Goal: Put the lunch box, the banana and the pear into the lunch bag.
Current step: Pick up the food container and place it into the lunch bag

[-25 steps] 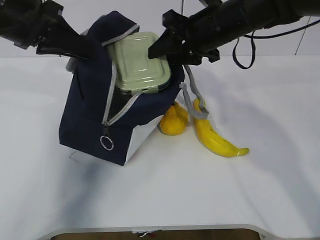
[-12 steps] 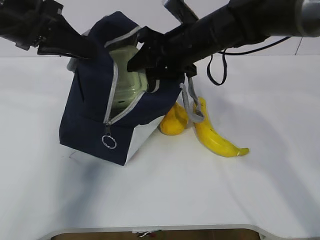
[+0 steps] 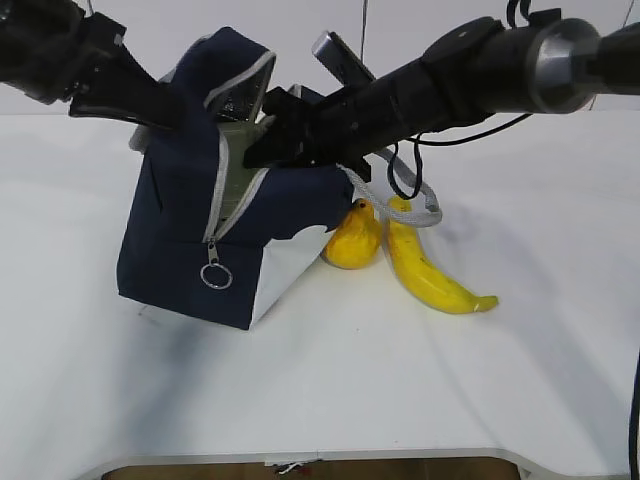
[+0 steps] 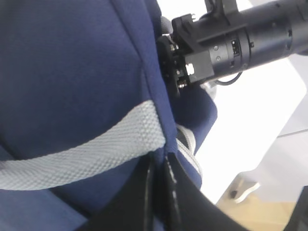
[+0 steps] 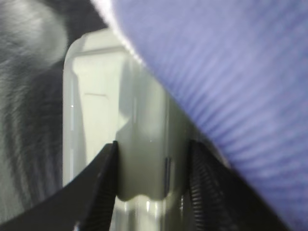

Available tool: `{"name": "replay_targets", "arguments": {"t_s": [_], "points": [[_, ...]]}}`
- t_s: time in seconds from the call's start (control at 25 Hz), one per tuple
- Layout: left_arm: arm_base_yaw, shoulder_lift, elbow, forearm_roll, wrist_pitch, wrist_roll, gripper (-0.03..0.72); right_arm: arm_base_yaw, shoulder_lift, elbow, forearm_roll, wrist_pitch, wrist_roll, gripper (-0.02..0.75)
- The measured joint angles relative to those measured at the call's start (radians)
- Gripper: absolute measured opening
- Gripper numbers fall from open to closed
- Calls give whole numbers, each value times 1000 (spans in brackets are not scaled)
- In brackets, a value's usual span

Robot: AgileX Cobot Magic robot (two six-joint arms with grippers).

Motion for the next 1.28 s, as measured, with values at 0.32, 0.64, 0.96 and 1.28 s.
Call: {"name": "replay_targets", "arguments": {"t_s": [0.32, 0.64, 0.96, 1.28], "points": [[0, 41, 0, 73, -9, 0, -4, 2, 82, -25, 16, -9, 6, 353], [0, 71, 0, 79, -12, 0, -4, 6, 123, -46, 31, -21, 16, 353], [0, 72, 0, 83, -18, 0, -4, 6, 126, -49, 30, 6, 16, 393], [0, 72, 0, 87, -25, 0, -4, 6, 127, -51, 34, 75, 33, 502]]}}
